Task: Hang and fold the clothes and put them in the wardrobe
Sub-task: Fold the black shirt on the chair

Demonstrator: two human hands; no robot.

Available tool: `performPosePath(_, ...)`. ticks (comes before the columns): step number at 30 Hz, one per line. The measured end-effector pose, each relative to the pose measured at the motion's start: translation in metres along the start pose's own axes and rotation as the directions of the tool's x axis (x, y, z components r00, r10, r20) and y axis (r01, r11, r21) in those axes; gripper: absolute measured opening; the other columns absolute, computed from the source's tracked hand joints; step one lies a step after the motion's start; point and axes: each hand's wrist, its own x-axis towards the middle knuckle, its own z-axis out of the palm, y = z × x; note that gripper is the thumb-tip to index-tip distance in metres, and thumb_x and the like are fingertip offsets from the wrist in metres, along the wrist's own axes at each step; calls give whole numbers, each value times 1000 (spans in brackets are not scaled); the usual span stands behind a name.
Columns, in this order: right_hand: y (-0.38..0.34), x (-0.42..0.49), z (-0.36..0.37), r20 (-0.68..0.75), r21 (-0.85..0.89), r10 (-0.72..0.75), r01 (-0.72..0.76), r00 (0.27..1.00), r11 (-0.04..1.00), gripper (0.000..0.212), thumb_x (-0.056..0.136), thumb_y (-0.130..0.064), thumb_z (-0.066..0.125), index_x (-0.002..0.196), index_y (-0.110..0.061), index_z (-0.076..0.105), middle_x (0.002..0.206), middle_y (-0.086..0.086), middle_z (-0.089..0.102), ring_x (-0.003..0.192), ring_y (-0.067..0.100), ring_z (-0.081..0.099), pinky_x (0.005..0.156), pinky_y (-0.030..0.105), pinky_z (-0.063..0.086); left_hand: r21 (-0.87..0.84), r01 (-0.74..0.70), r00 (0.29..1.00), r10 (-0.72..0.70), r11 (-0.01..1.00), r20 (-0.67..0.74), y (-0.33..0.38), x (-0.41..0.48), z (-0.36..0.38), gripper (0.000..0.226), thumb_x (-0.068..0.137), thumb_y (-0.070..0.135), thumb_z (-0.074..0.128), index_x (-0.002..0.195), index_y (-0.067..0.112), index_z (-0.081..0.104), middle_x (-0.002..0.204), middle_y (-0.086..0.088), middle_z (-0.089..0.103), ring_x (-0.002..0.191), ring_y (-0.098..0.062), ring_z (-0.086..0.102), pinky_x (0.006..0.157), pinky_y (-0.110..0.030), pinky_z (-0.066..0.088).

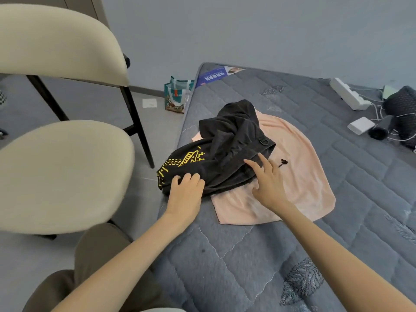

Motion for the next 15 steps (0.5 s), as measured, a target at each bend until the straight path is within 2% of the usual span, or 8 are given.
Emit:
performPosePath(4, -20, 14, 1, 4, -94, -39, 40, 999, 995, 87, 82, -17, 68, 151, -39, 19, 161, 5, 8, 147, 34, 7, 116, 54, 14, -27, 41, 982, -45, 999, -185, -40, -1, -41, 30, 92, 18, 49, 121, 27, 50, 121, 6, 50, 113, -18, 44, 98, -36, 32)
performPosePath(7, -38, 27, 2, -80, -80, -60, 53, 995, 995, 73, 88, -23, 64, 150, -35, 26, 158, 5, 21, 146, 32, 15, 116, 55, 14, -52, 51, 966, -63, 997, -251, -67, -9, -69, 29, 92, 16, 50, 118, 28, 55, 114, 6, 52, 106, -19, 45, 86, -32, 35)
performPosePath(10, -53, 37, -1, -110, -77, -51, 43, 993, 996, 59, 93, -22, 57, 146, -30, 34, 154, 5, 31, 141, 29, 24, 115, 48, 18, -85, 70, 948, -93, 994, -306, -89, -23, -96, 24, 88, 9, 59, 108, 20, 64, 104, -2, 57, 93, -24, 49, 67, -30, 36)
performPosePath(12, -64, 42, -7, -113, -27, -51, 48, 992, 998, 52, 91, -15, 54, 140, -27, 42, 147, 3, 40, 134, 28, 35, 109, 42, 26, -103, 97, 924, -128, 990, -360, -107, -32, -112, 20, 83, 4, 65, 99, 15, 68, 95, -5, 59, 83, -27, 50, 58, -30, 34)
performPosePath(15, -94, 49, -27, -158, 77, -101, 115, 982, 990, 38, 86, -4, 50, 121, -20, 55, 118, 4, 63, 104, 29, 57, 85, 38, 38, -116, 171, 877, -205, 978, -434, -143, -46, -132, 17, 83, 5, 63, 95, 16, 67, 93, -4, 58, 81, -26, 48, 54, -29, 33)
